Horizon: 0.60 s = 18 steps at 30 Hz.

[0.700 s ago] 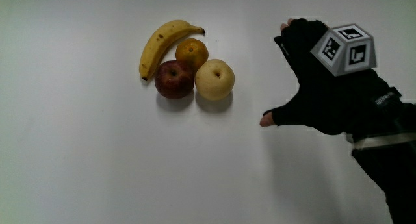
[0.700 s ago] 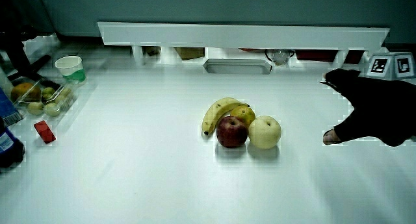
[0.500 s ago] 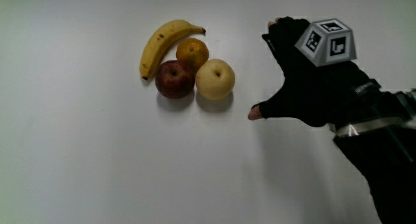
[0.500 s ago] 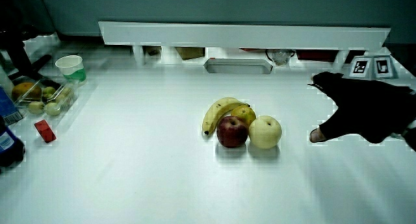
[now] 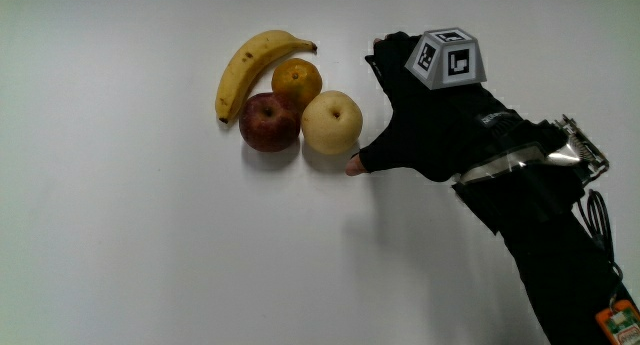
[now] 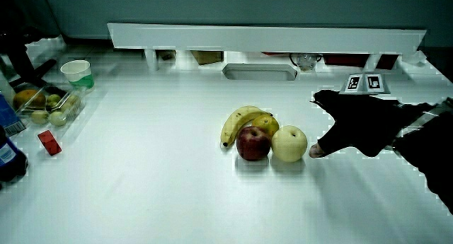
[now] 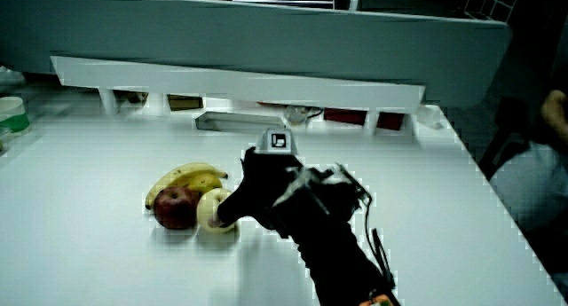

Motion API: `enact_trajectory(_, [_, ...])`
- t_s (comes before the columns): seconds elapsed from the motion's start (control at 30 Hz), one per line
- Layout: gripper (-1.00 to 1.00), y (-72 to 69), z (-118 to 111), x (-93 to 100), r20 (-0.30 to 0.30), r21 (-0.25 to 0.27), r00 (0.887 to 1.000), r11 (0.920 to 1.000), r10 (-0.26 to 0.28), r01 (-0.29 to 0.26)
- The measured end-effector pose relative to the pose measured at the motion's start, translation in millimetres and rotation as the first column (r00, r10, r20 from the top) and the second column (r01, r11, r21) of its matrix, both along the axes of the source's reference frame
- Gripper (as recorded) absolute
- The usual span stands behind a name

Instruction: Pick pear no leg

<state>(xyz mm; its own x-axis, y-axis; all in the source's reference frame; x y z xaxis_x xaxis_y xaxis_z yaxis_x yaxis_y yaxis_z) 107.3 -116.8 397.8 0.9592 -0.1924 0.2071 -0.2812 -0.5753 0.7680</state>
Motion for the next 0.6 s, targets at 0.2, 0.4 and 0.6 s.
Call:
enact_trajectory(0.2, [0.00, -4.1, 14.0, -8.0, 0.012, -0.035, 1.000, 0.9993, 0.013, -0.013])
enact_trajectory(0.4, [0.00, -5.3, 31.3, -18.0, 0.018, -0.062, 1.000, 0.9979, 0.021, -0.020])
enact_trajectory(0.6, [0.00, -4.6, 47.2, -24.6, 0.032, -0.089, 0.999, 0.9957, 0.029, -0.026])
